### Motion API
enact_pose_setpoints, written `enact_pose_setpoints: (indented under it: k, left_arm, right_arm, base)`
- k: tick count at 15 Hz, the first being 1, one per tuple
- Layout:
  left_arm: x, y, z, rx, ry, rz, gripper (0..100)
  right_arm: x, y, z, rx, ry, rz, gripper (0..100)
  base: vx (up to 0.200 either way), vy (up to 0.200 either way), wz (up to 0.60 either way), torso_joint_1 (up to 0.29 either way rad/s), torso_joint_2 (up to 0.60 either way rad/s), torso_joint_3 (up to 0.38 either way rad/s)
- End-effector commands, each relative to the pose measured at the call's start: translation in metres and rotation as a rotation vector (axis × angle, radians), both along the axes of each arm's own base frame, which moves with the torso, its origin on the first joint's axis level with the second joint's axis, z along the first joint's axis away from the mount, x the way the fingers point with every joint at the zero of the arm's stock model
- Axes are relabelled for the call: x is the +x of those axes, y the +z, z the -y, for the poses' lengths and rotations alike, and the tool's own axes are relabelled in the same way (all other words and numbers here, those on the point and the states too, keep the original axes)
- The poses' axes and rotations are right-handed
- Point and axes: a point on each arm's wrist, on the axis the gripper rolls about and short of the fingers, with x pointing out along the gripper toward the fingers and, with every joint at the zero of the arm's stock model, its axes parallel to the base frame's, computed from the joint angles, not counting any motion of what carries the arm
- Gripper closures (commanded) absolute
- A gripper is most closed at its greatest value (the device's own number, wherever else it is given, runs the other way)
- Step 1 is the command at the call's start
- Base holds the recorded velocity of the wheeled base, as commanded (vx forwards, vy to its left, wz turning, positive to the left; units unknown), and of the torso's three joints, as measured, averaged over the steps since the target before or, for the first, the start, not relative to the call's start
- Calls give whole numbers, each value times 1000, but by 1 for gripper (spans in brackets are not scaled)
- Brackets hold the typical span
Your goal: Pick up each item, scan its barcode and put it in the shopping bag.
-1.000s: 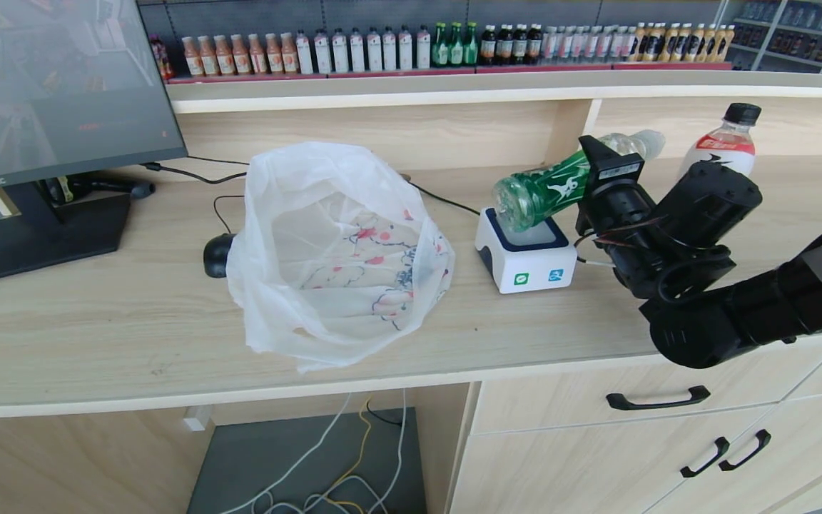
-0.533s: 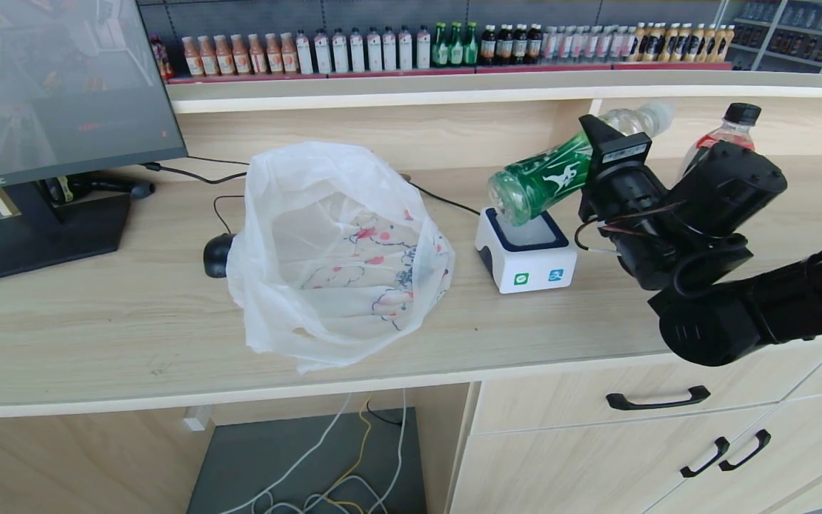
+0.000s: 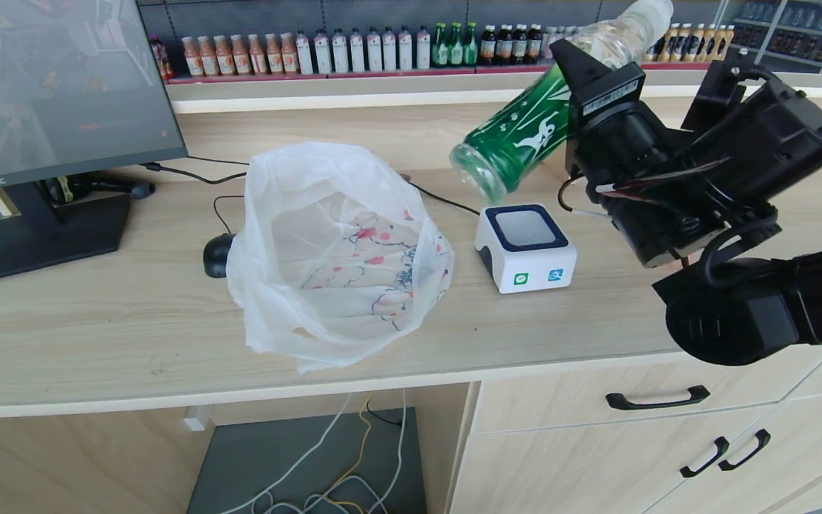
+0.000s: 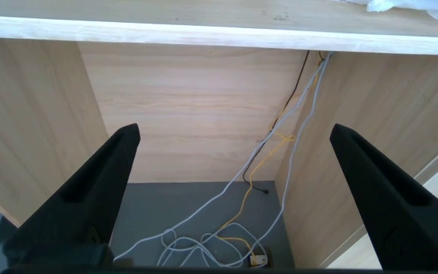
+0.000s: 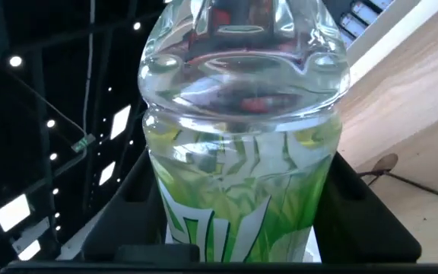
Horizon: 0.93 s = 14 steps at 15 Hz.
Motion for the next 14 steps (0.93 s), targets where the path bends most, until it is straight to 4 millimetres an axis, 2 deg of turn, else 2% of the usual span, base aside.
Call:
enact_pose_setpoints:
  k: [1,4,8,11,14]
  left_arm:
    - [0,0,0,0,1,1,0]
    - [0,0,0,0,1,1,0]
    - [0,0,0,0,1,1,0]
    - [0,0,0,0,1,1,0]
    - [0,0,0,0,1,1,0]
  right_arm:
    - [-18,16,-8,-43,29,71,100]
    - [-40,33,-10,-157,24,182,100]
    - [-63,34,-5,-299,-34,199,100]
    - [-82,33,-8,-404,-58,256,100]
    - [-90,15,-10,-638,-167,328,100]
  base:
    - [0,0,0,0,0,0]
    - [0,0,0,0,0,0]
    - [0,0,0,0,0,0]
    - [0,0,0,0,0,0]
    - [0,0,0,0,0,0]
